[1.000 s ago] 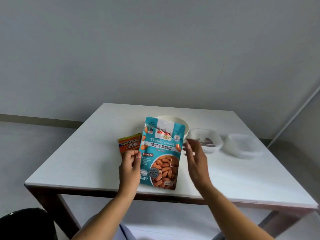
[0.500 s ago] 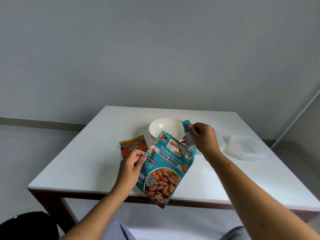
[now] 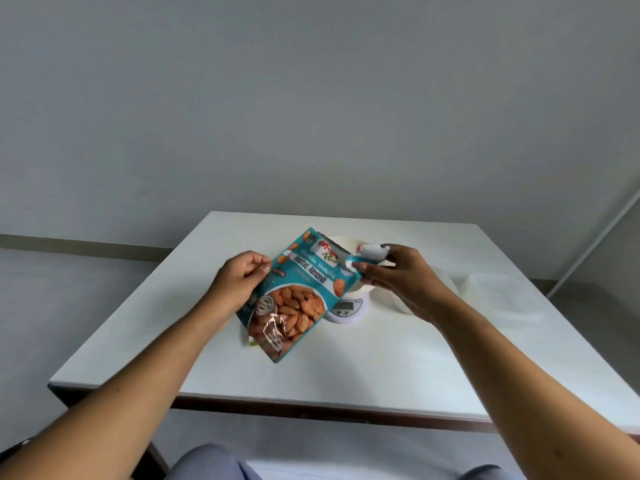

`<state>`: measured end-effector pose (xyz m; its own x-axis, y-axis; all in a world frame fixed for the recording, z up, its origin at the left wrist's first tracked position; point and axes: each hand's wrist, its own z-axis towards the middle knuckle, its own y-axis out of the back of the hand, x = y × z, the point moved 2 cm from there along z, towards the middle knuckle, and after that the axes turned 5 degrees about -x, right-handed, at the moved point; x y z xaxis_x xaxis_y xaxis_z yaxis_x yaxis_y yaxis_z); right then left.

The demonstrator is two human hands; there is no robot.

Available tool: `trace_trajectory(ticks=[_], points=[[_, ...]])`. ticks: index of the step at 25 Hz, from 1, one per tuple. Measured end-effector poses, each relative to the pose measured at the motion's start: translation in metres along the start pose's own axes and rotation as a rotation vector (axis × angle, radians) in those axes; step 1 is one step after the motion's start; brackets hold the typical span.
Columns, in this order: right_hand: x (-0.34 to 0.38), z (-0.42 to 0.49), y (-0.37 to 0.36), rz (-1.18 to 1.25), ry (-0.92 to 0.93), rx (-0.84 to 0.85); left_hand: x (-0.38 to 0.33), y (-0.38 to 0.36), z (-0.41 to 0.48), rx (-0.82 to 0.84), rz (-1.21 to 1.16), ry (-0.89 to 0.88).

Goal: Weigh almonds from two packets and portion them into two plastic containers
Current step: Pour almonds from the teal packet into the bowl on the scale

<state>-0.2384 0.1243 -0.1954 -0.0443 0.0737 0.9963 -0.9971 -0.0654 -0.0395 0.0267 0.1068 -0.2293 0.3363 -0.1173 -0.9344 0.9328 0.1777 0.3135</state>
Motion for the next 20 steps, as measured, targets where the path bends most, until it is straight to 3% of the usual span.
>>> trace_trajectory(ticks=[2,4,6,13,15,20], points=[[-0.002,0.009,-0.007,0.153,-0.026,-0.129,-0.016,-0.001,0.007,0.121,0.218,0.005],[-0.004,0.02,-0.013,0.277,-0.079,-0.222,-0.035,-0.009,0.008,0.401,0.417,0.085],[-0.004,0.027,-0.021,0.323,-0.094,-0.283,-0.049,-0.021,0.006,0.562,0.609,0.183],[-0.01,0.039,-0.025,0.371,-0.121,-0.42,-0.049,-0.034,0.027,0.451,0.678,0.163],[-0.02,0.035,-0.018,0.236,-0.126,-0.449,-0.058,-0.022,0.042,0.451,0.666,0.168],[-0.042,0.015,-0.029,-0.505,0.11,-0.393,-0.094,-0.016,0.077,0.525,0.998,0.108]])
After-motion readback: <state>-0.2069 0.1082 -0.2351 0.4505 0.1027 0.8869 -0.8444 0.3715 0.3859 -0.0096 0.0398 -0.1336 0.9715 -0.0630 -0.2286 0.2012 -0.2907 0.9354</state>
